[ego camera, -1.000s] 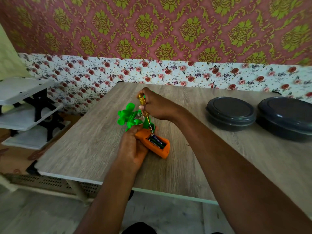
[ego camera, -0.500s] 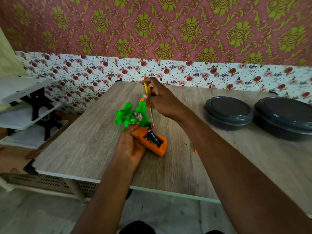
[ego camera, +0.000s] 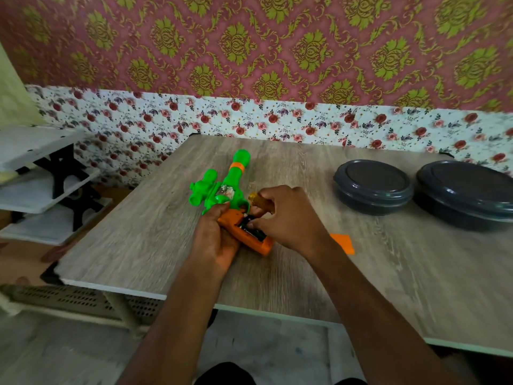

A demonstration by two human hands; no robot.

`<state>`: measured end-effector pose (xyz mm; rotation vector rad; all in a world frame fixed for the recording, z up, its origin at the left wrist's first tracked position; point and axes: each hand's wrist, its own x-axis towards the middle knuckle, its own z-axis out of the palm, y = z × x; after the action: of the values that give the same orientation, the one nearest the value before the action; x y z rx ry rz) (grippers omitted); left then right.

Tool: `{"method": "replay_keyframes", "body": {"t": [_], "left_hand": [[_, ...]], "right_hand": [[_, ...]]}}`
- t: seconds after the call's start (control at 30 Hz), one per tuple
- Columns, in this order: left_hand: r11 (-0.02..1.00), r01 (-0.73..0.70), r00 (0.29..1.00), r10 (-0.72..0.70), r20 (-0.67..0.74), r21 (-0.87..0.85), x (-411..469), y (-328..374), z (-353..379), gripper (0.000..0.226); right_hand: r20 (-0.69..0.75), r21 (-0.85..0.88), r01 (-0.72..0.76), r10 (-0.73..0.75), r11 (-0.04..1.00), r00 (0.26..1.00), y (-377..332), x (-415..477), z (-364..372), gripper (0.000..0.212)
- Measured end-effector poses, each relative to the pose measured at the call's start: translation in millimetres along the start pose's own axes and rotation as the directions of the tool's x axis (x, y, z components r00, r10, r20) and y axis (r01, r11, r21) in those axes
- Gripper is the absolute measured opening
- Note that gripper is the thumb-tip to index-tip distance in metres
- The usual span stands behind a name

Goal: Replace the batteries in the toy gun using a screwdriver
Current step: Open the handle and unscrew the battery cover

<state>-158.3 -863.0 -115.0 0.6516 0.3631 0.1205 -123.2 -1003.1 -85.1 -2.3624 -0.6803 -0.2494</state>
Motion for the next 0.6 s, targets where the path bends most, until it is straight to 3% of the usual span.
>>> {"method": "replay_keyframes", "body": {"t": [0.13,0.27,0.33,0.4,0.5,0.6], "left_hand": [[1.0,-0.002,1.0,0.002,0.0,-0.004,1.2,-0.1,0.3,0.034],[0.999,-0.034,0.999,0.033,-0.028,-0.013,2.0,-0.4,-1.0,0.033],[0.999,-0.04,0.998,0.039,-0.042,-0.03,4.0,-0.5,-2.0,0.037],[0.998,-0.044,0.998,0.042,-0.045,-0.038,5.6,-0.5,-1.7,0.039],[0.998,-0.046,0.997,0.044,-0.063,-0.041,7.7,-1.5,-2.5,0.034],[0.998,-0.047,0.998,0.045,-0.049,-0.049,11.8,-2.5,-5.0,0.035]], "right_hand": [[-0.086,0.044,-0.058,0.062,0.997,0.994,-5.7,-2.6,6.5,0.027],[-0.228,0.25,-0.088,0.147,0.964,0.962,-10.7,4.9,-5.4,0.026],[-0.275,0.171,-0.087,0.132,0.981,0.952,-0.4,19.0,-14.8,0.029],[-0.207,-0.011,-0.105,0.1,0.994,0.973,14.7,36.7,-20.1,0.033],[0.036,-0.301,-0.014,0.026,0.954,0.999,36.9,57.9,-12.0,0.036],[0.189,-0.382,0.074,-0.001,0.921,0.982,50.2,69.4,-4.2,0.041]]}}
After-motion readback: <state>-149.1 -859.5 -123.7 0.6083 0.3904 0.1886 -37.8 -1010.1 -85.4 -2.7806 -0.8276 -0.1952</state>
